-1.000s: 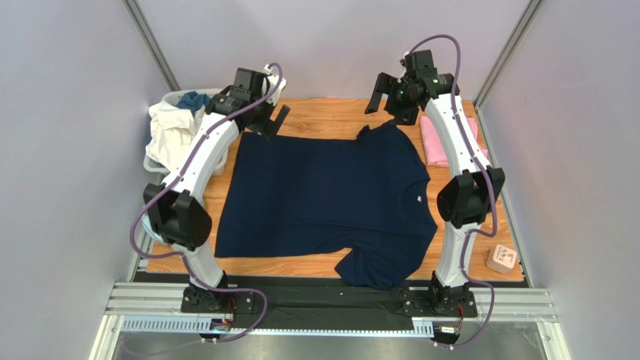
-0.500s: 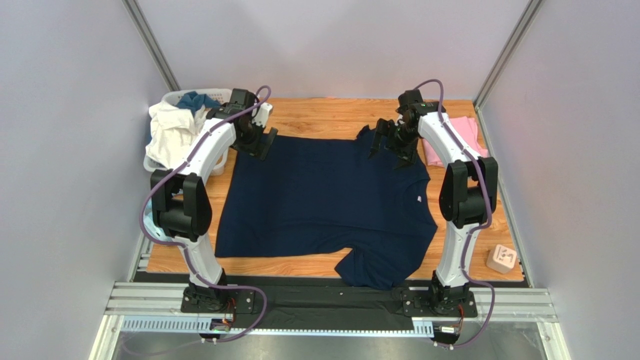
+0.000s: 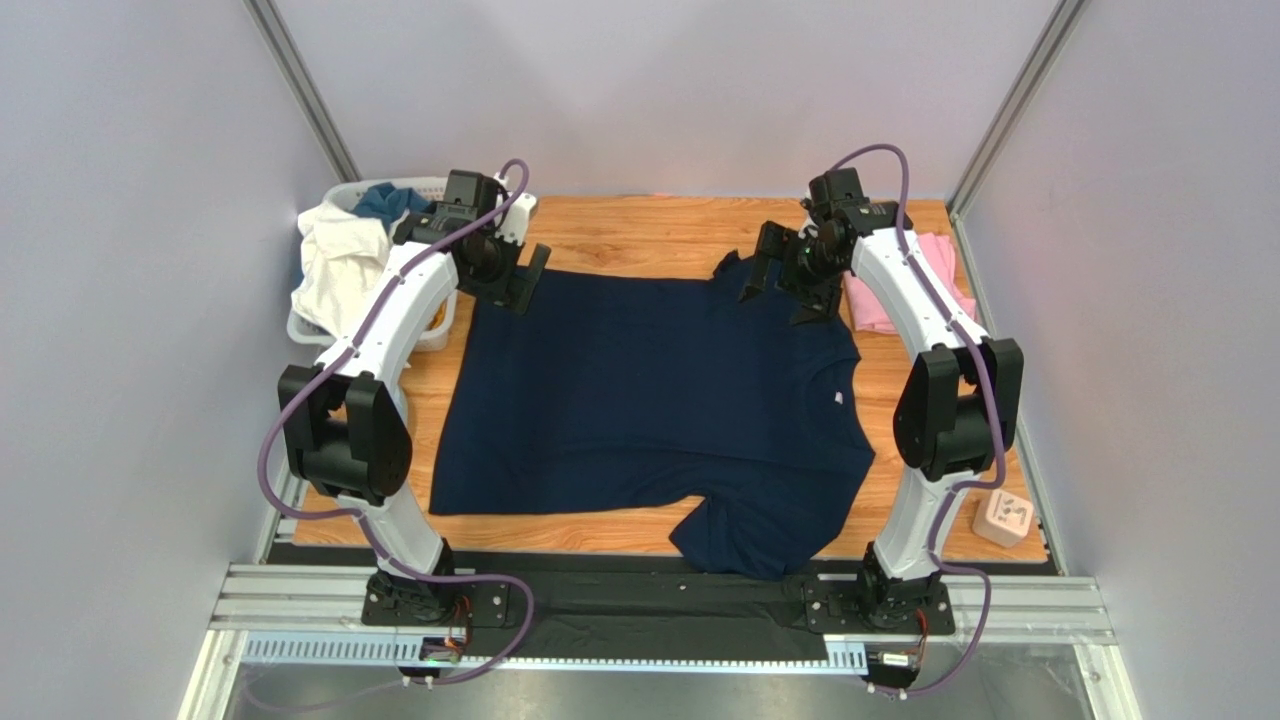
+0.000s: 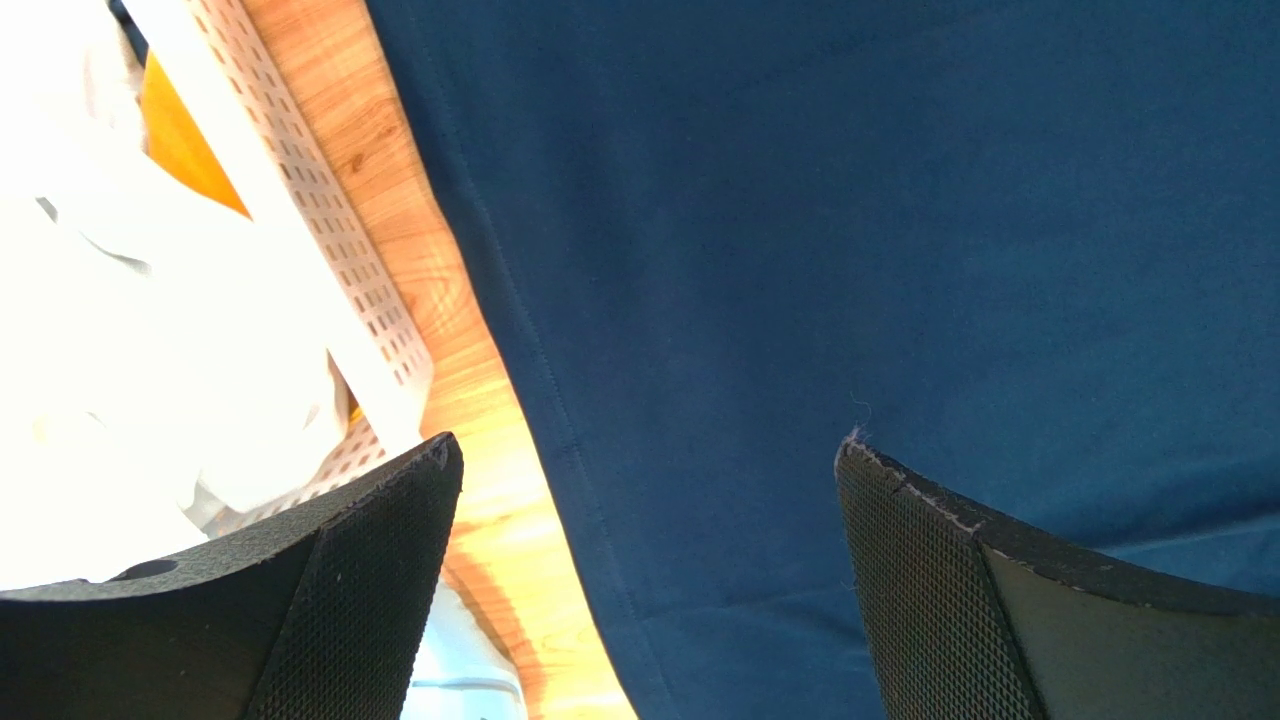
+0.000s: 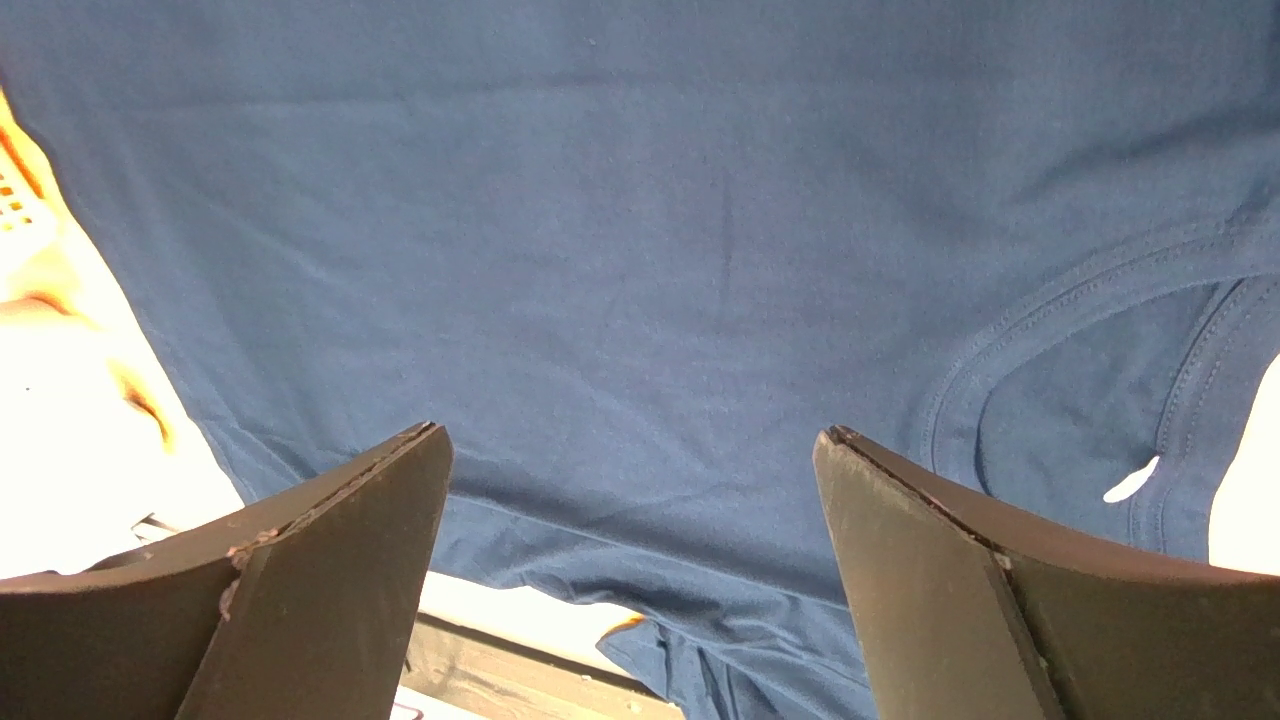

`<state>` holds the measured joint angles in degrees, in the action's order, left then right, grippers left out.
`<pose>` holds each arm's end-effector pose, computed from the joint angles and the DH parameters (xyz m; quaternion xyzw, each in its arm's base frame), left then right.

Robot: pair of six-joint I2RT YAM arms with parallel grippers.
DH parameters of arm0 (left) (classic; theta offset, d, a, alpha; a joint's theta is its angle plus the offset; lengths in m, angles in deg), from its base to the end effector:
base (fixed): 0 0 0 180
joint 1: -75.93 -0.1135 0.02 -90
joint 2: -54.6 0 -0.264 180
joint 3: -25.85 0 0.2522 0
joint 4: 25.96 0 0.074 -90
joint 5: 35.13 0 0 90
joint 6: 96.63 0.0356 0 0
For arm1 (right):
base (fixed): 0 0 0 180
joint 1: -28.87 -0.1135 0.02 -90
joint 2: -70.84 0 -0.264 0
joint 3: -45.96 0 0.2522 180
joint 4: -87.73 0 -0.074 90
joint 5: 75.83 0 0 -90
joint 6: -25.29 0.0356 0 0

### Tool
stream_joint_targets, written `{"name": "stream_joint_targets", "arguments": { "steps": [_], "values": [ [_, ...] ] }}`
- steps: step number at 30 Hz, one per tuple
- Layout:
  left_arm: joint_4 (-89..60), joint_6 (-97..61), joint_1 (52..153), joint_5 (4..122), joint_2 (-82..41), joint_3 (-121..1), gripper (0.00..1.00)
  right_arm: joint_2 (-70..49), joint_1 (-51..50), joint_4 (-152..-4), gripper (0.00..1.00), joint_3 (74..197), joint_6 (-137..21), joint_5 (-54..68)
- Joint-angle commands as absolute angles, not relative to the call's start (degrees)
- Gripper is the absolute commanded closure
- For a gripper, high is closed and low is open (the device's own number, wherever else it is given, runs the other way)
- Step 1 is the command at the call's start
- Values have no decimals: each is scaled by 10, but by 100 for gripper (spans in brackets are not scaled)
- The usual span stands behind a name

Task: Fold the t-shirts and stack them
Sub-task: Flatten out the tshirt

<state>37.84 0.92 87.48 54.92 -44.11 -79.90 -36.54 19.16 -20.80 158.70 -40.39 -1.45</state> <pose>0.3628 -0.0742 0.3137 0.1591 0.9449 -0.0104 0.2858 0.3866 0.0759 0.2900 0.0953 0.9650 0.1871 0.1572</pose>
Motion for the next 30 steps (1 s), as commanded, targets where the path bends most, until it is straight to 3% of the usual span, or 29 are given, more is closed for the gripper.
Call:
{"name": "stream_joint_targets", "arguments": {
  "steps": [1, 22, 30],
  "values": [
    [382, -6, 874, 566, -413, -802, 0, -332, 189, -220, 0, 1575, -409, -21],
    [385, -9, 876, 564, -402, -797, 0, -323, 191, -220, 0, 1564, -424, -3],
    [396, -40, 873, 562, -518, -894, 0, -430, 229, -212, 0, 1670, -421, -29]
  ]
}}
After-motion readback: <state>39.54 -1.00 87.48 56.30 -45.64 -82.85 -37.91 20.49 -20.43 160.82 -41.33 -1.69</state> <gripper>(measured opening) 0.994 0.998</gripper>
